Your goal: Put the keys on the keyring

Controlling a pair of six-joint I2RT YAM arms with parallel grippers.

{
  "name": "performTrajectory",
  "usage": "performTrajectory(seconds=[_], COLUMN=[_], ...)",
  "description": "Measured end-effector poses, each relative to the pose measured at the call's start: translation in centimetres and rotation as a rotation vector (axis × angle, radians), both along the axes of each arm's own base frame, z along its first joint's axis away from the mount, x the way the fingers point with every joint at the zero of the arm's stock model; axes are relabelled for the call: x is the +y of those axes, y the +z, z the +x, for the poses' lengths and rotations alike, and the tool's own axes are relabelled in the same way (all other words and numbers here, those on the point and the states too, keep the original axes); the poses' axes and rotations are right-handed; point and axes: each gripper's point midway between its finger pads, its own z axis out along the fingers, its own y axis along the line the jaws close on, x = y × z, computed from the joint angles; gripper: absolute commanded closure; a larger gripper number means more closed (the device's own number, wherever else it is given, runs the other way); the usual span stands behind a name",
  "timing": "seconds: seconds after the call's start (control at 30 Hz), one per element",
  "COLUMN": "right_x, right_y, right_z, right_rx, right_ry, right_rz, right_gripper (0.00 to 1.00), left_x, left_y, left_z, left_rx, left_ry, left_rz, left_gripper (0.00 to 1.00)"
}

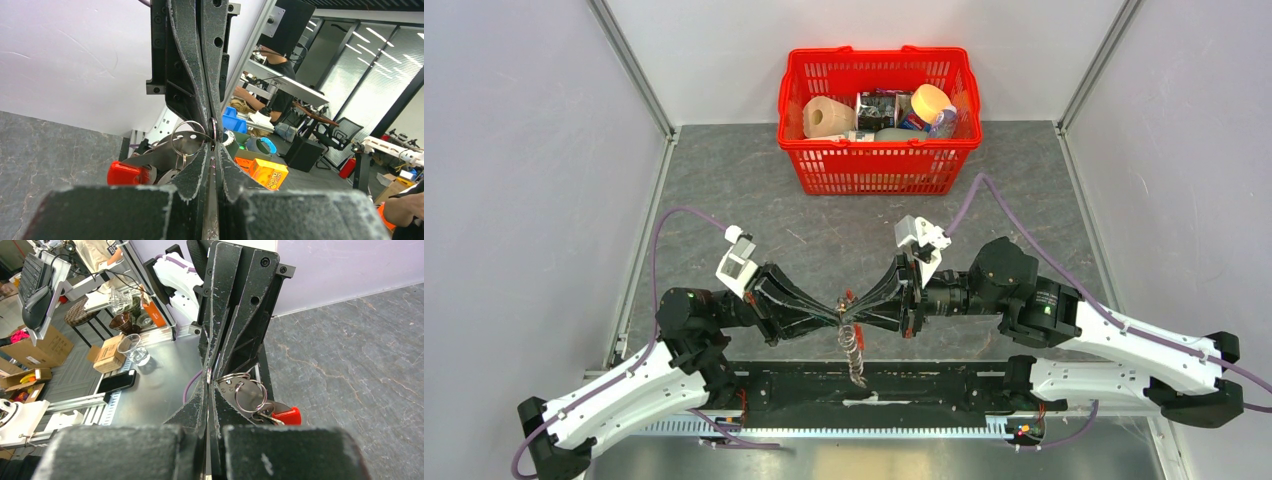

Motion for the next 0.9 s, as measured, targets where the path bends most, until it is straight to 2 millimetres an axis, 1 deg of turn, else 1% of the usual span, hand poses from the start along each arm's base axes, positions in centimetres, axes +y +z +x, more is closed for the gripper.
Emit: performTrajectory(seconds=[0.47,0.63,0.7,0.8,0.9], right_x=[0.1,0.1,0.2,0.3,0.3], right_y=[-0.3,-0.8,-1.1,-1.5,-1.6], right_z=[-0.1,-0.2,-0.2,-0.3,-0.3], right_rx=[-0.016,-0.018,-0.018,-0.019,-0.019], right_ry=[-0.010,-0.013,-0.013,-0.010,-0.013], right_rz=[-0.010,-0.030,-0.040,-0.056,-0.059], right_gripper=[1.00,1.00,1.00,1.00,1.00], left_x=[0.2,0.2,0.2,0.3,0.3], left_y=[-0.1,-0.2,-0.2,-0.2,-0.2], left_z=[0.2,0.4,0.5,0.6,0.6], left_rx=[0.010,0.015,0.017,0.019,0.016], left_ry=[0.020,0.034,0.042,0.048,0.049], left_rz=[0.006,0.009,0.007,0.006,0.007], left_gripper=[0.89,0.89,0.90,0.98,0.98])
